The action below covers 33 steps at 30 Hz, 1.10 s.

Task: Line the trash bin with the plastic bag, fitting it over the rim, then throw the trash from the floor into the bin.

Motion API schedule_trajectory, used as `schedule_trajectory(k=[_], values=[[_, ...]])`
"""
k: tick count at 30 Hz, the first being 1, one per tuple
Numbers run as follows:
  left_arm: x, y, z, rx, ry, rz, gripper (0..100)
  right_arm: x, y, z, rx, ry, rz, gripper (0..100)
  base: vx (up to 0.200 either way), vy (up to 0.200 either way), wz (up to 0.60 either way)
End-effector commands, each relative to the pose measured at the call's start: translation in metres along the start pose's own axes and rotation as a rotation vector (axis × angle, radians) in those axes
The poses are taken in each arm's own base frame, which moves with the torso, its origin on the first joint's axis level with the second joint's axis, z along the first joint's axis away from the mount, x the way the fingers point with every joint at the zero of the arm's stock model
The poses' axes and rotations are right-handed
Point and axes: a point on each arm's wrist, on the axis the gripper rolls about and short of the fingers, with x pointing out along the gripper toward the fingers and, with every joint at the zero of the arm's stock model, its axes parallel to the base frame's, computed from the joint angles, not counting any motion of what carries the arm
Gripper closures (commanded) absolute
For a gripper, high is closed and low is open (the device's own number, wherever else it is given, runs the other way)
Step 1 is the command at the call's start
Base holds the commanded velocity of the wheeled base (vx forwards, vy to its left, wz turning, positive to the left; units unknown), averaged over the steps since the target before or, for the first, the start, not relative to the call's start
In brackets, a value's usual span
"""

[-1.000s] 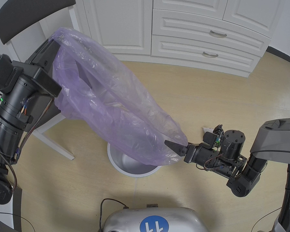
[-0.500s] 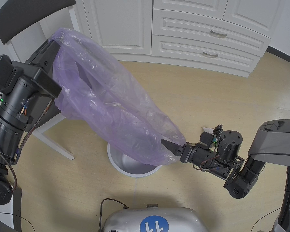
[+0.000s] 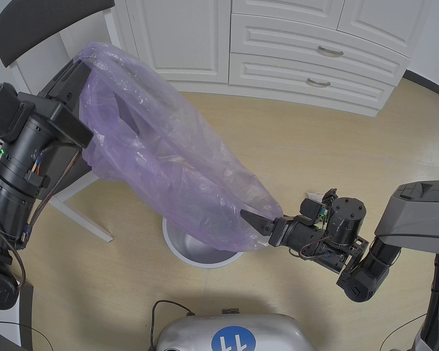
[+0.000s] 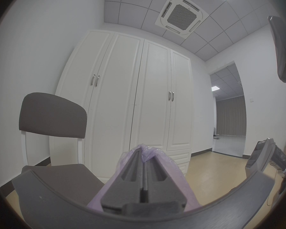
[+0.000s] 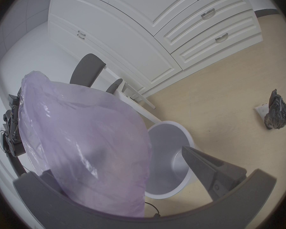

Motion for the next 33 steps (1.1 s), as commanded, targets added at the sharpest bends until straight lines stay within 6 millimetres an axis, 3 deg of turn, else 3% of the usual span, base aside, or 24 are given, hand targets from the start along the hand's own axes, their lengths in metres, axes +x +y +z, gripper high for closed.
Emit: schedule_trajectory(k=[1,6,7,27,33], values=[[0.0,0.0,-0.001,0.0,0.003,-0.001,100,0.0,0.001,0.002,-0.004,-0.017,0.011,0,0.0,0.0,0.0],[0.0,0.0,-0.002,0.0,0.005,-0.003,100,0.0,0.001,0.002,-0.005,-0.015,0.01,0,0.0,0.0,0.0],[0.0,0.0,-0.002,0.0,0.005,-0.003,100,0.0,0.001,0.002,-0.004,-0.017,0.011,100,0.0,0.0,0.0],[0.0,-0.002,-0.009,0.001,0.033,-0.011,100,-0.004,0.008,0.013,-0.02,-0.05,0.016,100,0.0,0.0,0.0],[-0.006,-0.015,-0.021,-0.019,0.089,-0.056,100,-0.01,0.006,0.015,-0.186,-0.07,-0.044,100,0.0,0.0,0.0]])
